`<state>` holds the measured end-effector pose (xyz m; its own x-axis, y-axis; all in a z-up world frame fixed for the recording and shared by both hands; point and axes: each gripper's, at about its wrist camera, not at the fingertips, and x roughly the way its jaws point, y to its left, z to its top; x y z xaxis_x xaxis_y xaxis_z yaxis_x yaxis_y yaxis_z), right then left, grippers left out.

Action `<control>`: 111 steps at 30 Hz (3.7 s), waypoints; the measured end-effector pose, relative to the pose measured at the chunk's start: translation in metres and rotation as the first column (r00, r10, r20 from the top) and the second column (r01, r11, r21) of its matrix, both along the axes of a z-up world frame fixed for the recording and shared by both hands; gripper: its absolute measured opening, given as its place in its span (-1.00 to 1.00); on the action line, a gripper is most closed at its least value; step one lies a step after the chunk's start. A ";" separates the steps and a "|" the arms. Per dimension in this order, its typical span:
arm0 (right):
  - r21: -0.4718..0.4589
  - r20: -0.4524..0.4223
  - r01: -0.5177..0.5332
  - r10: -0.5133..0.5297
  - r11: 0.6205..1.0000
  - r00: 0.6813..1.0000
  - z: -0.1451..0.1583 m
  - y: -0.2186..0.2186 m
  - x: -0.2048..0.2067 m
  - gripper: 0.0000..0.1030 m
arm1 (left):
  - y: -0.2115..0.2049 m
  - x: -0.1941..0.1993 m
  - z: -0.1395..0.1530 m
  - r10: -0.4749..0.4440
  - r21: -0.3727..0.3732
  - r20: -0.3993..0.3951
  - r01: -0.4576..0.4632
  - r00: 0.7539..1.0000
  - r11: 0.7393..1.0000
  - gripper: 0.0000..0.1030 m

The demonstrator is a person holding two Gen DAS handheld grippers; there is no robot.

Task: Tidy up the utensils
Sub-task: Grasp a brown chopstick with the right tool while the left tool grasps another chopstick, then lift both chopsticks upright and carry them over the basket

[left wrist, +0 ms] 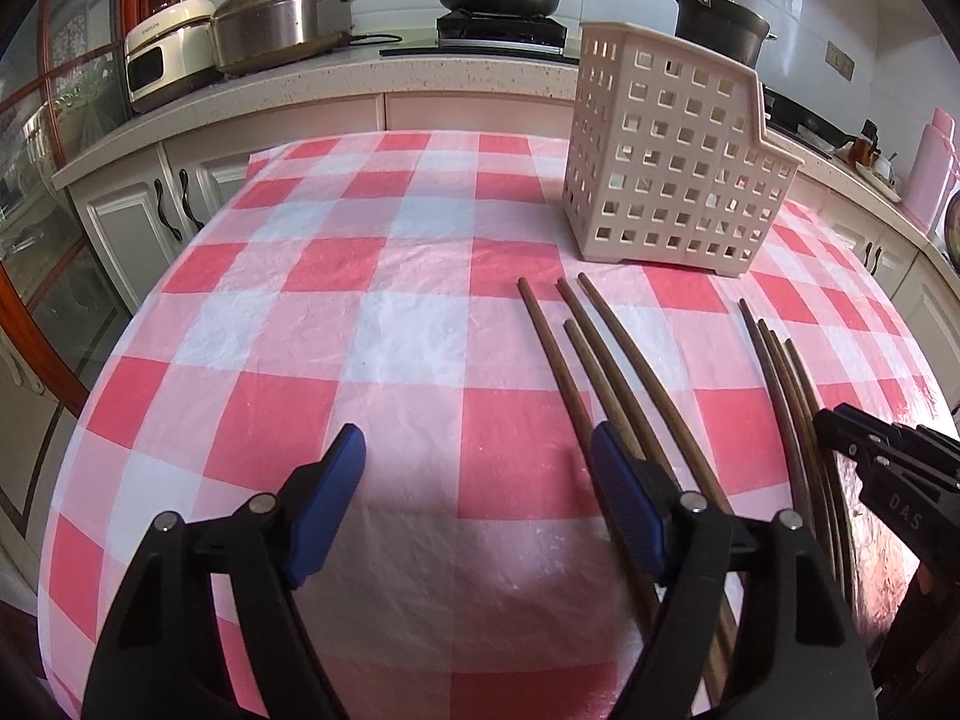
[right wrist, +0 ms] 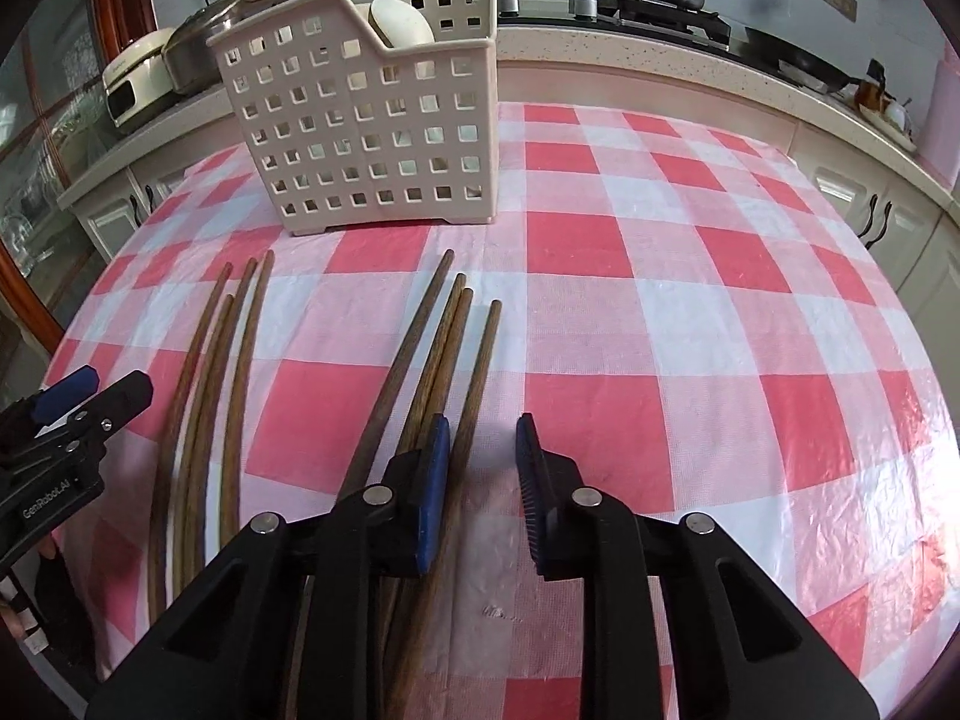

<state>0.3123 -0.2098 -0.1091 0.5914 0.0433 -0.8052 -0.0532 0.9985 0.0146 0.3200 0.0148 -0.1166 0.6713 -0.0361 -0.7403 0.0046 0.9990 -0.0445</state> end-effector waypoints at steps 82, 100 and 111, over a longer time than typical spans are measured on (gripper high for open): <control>0.137 0.453 -0.128 0.053 0.982 0.890 0.144 -0.018 -0.105 -0.89 | -0.013 -0.111 0.141 -0.090 0.007 0.420 0.096 0.903 0.995 -0.88; 0.078 0.517 -0.151 0.090 0.985 0.851 0.168 -0.009 -0.078 -0.89 | -0.029 -0.091 0.173 -0.151 0.032 0.461 0.154 0.874 0.988 -0.88; 0.064 0.561 -0.153 0.091 0.986 0.823 0.202 -0.015 -0.026 -0.89 | -0.036 -0.047 0.222 -0.181 0.001 0.483 0.206 0.857 0.978 -0.88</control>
<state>0.2863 -0.2246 0.0929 0.9209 0.2078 -0.3299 -0.2041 0.9779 0.0461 0.2734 -0.0209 0.1053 0.9176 -0.2300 -0.3242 0.2312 0.9723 -0.0354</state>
